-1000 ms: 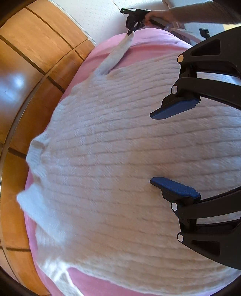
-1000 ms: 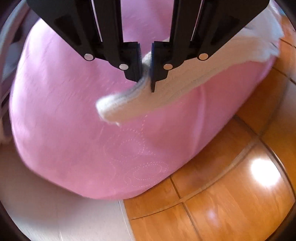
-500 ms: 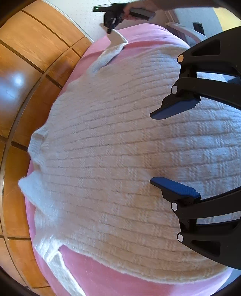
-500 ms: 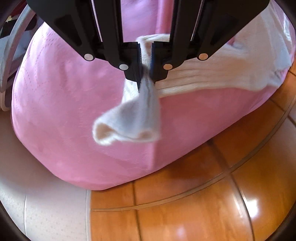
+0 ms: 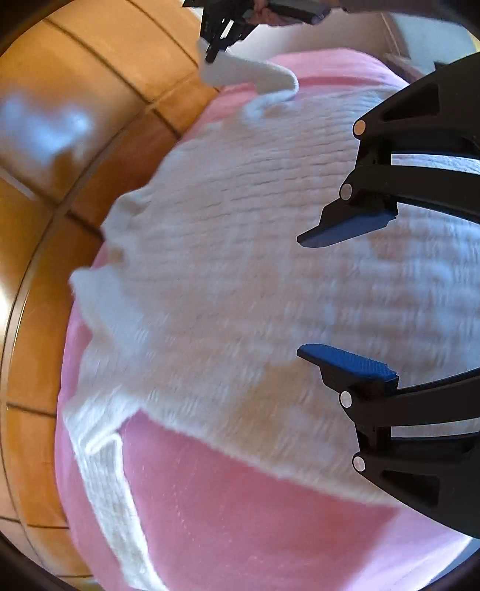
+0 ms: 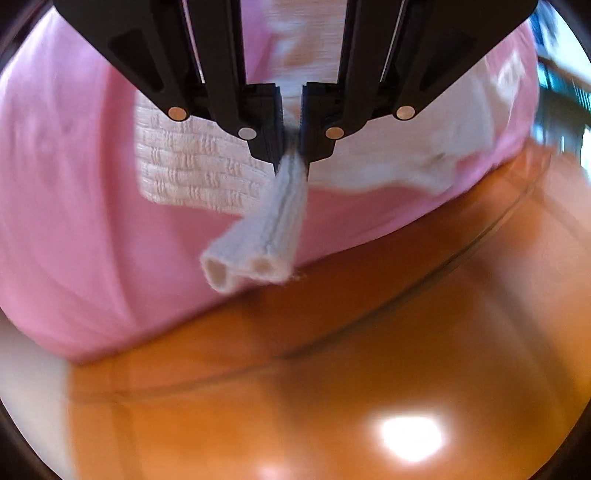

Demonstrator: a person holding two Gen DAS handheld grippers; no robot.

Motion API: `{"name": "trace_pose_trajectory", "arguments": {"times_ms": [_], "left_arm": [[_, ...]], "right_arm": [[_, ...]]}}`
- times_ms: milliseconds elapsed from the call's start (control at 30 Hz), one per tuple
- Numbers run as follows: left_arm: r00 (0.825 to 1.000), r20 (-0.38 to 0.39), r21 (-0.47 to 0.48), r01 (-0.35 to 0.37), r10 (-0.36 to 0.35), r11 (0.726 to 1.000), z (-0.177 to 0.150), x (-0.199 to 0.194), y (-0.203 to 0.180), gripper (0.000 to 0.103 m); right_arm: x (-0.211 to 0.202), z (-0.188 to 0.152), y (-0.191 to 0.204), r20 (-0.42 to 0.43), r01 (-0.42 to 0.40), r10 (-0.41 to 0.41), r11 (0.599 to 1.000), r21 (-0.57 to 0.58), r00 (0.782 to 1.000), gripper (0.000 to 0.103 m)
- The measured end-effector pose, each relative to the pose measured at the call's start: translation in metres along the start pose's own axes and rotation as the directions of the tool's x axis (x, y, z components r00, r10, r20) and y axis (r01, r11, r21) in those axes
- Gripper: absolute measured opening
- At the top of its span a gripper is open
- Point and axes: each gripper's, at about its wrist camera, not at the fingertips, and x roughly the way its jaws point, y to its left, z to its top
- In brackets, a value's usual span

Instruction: Fold small clothes

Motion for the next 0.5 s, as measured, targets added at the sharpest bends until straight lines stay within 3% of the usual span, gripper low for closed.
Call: {"name": "trace_pose_trajectory", "arguments": {"times_ms": [100,167,267,333,367,400,500], "left_arm": [[1.0,-0.005,-0.048,0.006,-0.006,0.999,0.01,0.0,0.024,0.042],[1.0,0.005,-0.08,0.021,-0.02,0.997,0.016,-0.003,0.035,0.042],[0.998,0.048,-0.054,0.031,-0.029,0.998,0.026,-0.011,0.034,0.042],[0.997,0.047,-0.065,0.059,-0.056,0.996,0.034,-0.012,0.039,0.042],[0.997,0.047,-0.078,0.068,-0.064,0.995,0.04,-0.01,0.042,0.042],[0.996,0.054,-0.091,0.073,-0.069,0.993,0.046,-0.009,0.045,0.042],[0.993,0.057,-0.117,0.105,-0.099,0.988,0.06,-0.002,0.051,0.042]], "right_arm": [[0.017,-0.009,0.071,-0.04,-0.132,0.129,0.987,-0.09,0.991,0.006],[0.031,-0.019,0.118,-0.077,-0.213,0.204,0.968,-0.133,0.976,0.006],[0.044,-0.042,0.194,-0.133,-0.34,0.316,0.908,-0.245,0.939,0.007],[0.048,-0.055,0.217,-0.187,-0.415,0.377,0.875,-0.249,0.907,0.019],[0.047,-0.059,0.219,-0.188,-0.432,0.394,0.866,-0.251,0.9,0.051],[0.04,-0.061,0.219,-0.155,-0.43,0.402,0.864,-0.263,0.902,0.061],[0.022,-0.062,0.191,-0.11,-0.436,0.422,0.872,-0.224,0.9,0.06]]}}
